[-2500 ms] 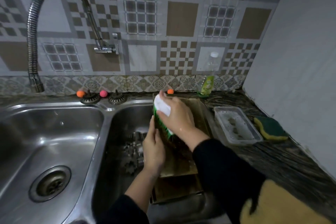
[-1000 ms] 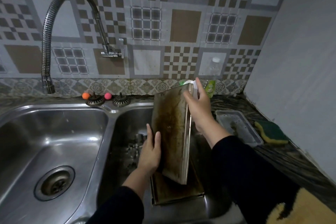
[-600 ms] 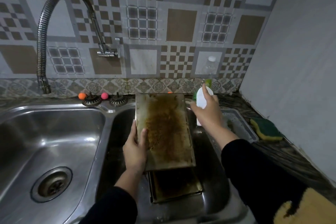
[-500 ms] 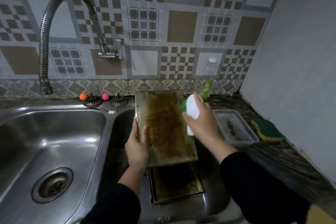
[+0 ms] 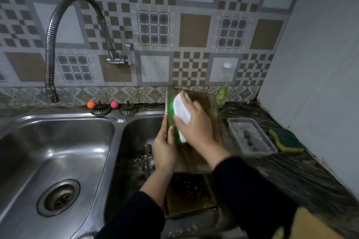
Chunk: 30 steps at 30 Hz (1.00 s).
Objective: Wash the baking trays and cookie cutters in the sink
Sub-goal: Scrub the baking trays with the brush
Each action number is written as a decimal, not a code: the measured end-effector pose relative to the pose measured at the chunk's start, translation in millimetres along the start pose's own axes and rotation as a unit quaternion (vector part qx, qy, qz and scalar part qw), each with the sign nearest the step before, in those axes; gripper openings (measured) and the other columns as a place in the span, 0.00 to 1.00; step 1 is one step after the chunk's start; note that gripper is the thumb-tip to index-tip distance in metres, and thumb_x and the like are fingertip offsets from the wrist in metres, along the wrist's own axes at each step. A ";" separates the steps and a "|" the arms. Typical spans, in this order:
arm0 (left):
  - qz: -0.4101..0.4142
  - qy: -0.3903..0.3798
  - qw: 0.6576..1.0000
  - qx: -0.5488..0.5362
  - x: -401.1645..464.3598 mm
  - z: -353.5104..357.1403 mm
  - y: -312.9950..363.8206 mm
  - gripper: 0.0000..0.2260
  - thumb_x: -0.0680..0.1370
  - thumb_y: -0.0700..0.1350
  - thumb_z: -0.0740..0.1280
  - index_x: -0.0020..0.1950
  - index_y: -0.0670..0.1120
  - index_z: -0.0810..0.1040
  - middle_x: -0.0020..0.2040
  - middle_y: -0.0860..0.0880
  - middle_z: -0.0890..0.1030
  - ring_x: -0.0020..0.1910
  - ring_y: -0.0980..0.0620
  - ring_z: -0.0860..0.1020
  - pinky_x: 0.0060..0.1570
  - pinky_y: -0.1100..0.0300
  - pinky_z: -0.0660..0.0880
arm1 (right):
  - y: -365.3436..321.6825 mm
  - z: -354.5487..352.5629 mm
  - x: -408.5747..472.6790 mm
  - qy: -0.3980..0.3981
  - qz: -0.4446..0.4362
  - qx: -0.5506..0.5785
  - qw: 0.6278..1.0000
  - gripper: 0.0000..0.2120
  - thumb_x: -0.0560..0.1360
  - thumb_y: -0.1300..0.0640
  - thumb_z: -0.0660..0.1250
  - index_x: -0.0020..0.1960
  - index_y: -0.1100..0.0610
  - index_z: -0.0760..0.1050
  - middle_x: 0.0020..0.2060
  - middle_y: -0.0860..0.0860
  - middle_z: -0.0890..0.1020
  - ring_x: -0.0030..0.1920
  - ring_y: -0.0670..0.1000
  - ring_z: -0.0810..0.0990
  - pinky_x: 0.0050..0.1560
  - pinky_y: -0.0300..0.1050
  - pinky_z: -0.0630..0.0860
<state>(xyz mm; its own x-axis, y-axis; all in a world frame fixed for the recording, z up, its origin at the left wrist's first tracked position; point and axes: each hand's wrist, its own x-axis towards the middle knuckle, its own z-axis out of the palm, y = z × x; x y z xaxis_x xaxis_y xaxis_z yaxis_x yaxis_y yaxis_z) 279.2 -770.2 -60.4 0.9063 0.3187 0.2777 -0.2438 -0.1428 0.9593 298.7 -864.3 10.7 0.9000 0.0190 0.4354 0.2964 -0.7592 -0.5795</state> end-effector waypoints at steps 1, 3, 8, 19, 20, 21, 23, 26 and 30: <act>-0.007 0.020 1.000 0.000 5.3 -6.8 -0.8 0.19 0.82 0.44 0.60 0.73 0.53 0.67 0.54 0.62 0.78 0.44 0.78 0.74 0.45 0.80 0.69 | 3.1 7.6 -24.0 -0.017 -0.006 0.017 1.000 0.35 0.75 0.49 0.65 0.75 0.38 0.50 0.57 0.46 0.71 0.48 0.44 0.73 0.44 0.34 0.67; -0.015 0.045 0.999 0.007 10.8 -18.5 -3.9 0.19 0.81 0.45 0.61 0.73 0.54 0.68 0.54 0.59 0.80 0.46 0.72 0.77 0.45 0.75 0.72 | 8.0 16.9 -68.4 -0.045 -0.031 0.039 0.998 0.36 0.75 0.49 0.66 0.74 0.36 0.49 0.51 0.42 0.68 0.49 0.42 0.71 0.45 0.33 0.66; 0.002 0.022 1.000 -0.001 -8.9 -8.5 -1.5 0.19 0.81 0.47 0.62 0.73 0.53 0.68 0.62 0.63 0.73 0.55 0.77 0.71 0.52 0.80 0.68 | 19.4 -0.3 -4.1 0.022 0.014 0.019 0.999 0.34 0.76 0.48 0.65 0.76 0.40 0.51 0.55 0.46 0.70 0.49 0.45 0.72 0.37 0.28 0.64; 0.018 0.087 0.995 0.039 4.8 -37.9 3.7 0.19 0.81 0.51 0.61 0.72 0.55 0.68 0.61 0.59 0.75 0.59 0.69 0.72 0.55 0.74 0.69 | 28.5 11.5 -88.0 -0.044 0.002 0.078 0.996 0.37 0.74 0.50 0.69 0.72 0.35 0.50 0.68 0.47 0.70 0.65 0.47 0.71 0.54 0.29 0.66; 0.022 0.078 0.996 0.037 1.0 -36.9 5.0 0.19 0.81 0.50 0.61 0.73 0.56 0.67 0.63 0.60 0.75 0.60 0.68 0.72 0.58 0.71 0.69 | 27.5 6.7 -77.7 -0.039 0.013 0.080 0.996 0.36 0.74 0.50 0.68 0.73 0.36 0.50 0.68 0.48 0.70 0.64 0.48 0.72 0.52 0.29 0.66; 0.025 0.069 0.997 0.032 -3.6 -34.5 6.2 0.19 0.81 0.50 0.61 0.73 0.56 0.67 0.64 0.60 0.74 0.61 0.67 0.72 0.62 0.67 0.70 | 27.5 1.1 -59.3 -0.029 0.034 0.078 0.996 0.36 0.75 0.51 0.68 0.74 0.37 0.50 0.68 0.49 0.70 0.62 0.48 0.74 0.47 0.27 0.67; 0.033 0.055 0.998 0.021 -14.1 -28.1 11.7 0.19 0.81 0.50 0.60 0.73 0.55 0.67 0.67 0.58 0.74 0.63 0.66 0.71 0.65 0.63 0.70 | 28.1 -14.5 -13.2 -0.006 0.065 0.083 0.994 0.35 0.76 0.51 0.66 0.76 0.41 0.50 0.69 0.51 0.69 0.56 0.47 0.73 0.40 0.26 0.66; 0.039 0.065 0.997 0.011 -20.2 -23.9 19.4 0.19 0.81 0.49 0.61 0.73 0.55 0.67 0.68 0.57 0.74 0.65 0.63 0.72 0.66 0.63 0.70 | 30.0 -36.7 24.8 0.007 0.081 0.086 0.993 0.34 0.78 0.51 0.64 0.78 0.46 0.50 0.71 0.51 0.67 0.61 0.52 0.73 0.47 0.37 0.69; 0.040 0.113 0.992 0.038 -16.7 -36.8 23.8 0.20 0.81 0.50 0.60 0.73 0.55 0.67 0.61 0.62 0.74 0.54 0.78 0.71 0.54 0.79 0.68 | 42.2 -27.3 -28.9 -0.039 0.065 0.080 0.994 0.34 0.77 0.50 0.65 0.77 0.44 0.52 0.71 0.48 0.67 0.68 0.52 0.69 0.55 0.38 0.66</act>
<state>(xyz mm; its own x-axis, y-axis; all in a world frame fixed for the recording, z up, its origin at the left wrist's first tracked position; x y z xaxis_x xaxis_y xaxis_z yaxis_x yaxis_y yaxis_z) 245.5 -744.5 -40.2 0.7829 0.5034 0.3655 -0.2773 -0.2436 0.9294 276.4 -914.6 -7.5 0.9543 -0.0174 0.2985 0.2171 -0.6461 -0.7317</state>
